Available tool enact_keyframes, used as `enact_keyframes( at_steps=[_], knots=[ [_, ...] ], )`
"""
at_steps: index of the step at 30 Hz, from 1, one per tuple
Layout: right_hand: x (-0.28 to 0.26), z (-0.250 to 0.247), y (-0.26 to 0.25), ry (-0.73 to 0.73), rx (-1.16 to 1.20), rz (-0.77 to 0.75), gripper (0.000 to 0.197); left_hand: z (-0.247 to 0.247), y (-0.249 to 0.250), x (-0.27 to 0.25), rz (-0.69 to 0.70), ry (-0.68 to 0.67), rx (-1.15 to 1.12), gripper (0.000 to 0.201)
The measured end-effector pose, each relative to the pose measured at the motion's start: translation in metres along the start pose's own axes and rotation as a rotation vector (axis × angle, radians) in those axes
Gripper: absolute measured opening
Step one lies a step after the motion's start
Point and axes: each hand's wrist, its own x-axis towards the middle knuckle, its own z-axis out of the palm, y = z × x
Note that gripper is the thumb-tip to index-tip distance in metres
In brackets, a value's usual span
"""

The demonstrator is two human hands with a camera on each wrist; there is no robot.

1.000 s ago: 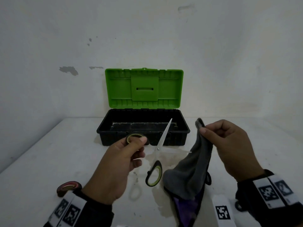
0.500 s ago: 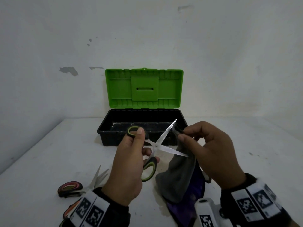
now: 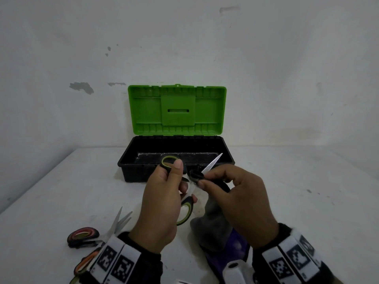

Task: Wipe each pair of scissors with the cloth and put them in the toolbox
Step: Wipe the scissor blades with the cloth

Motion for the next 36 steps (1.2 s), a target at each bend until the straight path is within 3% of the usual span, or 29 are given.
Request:
enact_keyframes(
  at_steps=[11,17,23,28,33,36],
  knots=[
    [0.003,0.012,0.002,0.134,0.037,0.106,0.006,-0.002,-0.001,0.001,0.066,-0.030,0.014,0.023],
    [0.002,0.012,-0.004,0.026,0.016,0.062,0.006,-0.005,0.002,0.003,0.069,-0.024,0.033,0.027],
    [0.004,0.011,0.000,0.140,0.080,0.112,0.007,-0.004,0.006,0.003,0.095,-0.058,0.068,0.027],
    [0.002,0.016,-0.001,0.066,0.063,0.066,0.007,-0.006,0.007,0.006,0.098,-0.059,0.062,0.027],
    [0.012,0.020,0.004,0.224,0.096,0.167,0.012,-0.006,0.004,0.013,0.088,-0.082,0.026,0.027],
    [0.011,0.027,0.002,0.191,0.080,0.153,0.012,-0.007,0.005,0.015,0.113,-0.050,0.042,0.027]
  ],
)
